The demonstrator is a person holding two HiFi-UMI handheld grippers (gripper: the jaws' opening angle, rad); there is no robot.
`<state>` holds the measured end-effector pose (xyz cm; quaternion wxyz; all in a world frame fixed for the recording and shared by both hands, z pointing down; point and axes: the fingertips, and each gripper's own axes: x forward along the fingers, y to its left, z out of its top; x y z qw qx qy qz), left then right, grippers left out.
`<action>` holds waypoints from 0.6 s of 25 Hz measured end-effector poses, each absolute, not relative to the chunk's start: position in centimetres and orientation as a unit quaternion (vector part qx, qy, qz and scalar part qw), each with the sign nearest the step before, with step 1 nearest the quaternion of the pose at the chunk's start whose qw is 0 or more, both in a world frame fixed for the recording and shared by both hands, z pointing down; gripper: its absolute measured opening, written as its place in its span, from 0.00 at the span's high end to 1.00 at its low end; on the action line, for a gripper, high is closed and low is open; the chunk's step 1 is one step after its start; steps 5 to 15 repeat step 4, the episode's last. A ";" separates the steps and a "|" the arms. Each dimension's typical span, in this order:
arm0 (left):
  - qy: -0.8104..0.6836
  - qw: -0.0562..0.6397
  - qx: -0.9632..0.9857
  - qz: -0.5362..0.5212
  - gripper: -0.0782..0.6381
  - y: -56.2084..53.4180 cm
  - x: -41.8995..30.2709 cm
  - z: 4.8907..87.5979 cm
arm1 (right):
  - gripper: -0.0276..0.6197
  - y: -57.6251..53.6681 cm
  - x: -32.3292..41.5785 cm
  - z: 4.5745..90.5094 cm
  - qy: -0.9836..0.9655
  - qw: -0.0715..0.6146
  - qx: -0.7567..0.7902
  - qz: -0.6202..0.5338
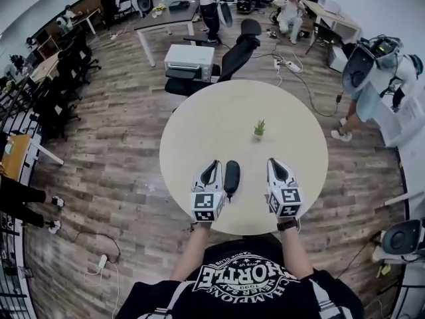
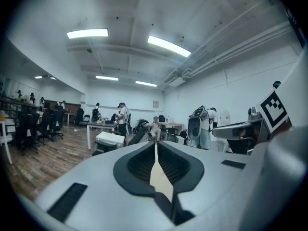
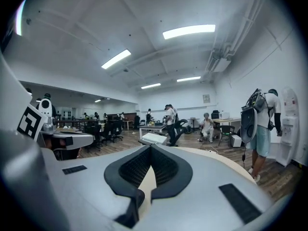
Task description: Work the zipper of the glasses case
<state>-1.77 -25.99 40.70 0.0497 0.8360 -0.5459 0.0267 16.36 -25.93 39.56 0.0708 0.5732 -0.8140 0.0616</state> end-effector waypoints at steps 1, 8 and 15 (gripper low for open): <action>-0.546 0.069 0.834 0.038 0.86 -26.5 -1.7 42.2 | 0.93 -26.5 16.3 40.6 -0.817 0.086 0.566 0.070; -0.547 0.152 0.818 0.093 0.86 -26.7 -2.0 49.0 | 0.93 -26.9 15.2 46.8 -0.824 0.167 0.528 0.119; -0.547 0.152 0.818 0.093 0.86 -26.7 -2.0 49.0 | 0.93 -26.9 15.2 46.8 -0.824 0.167 0.528 0.119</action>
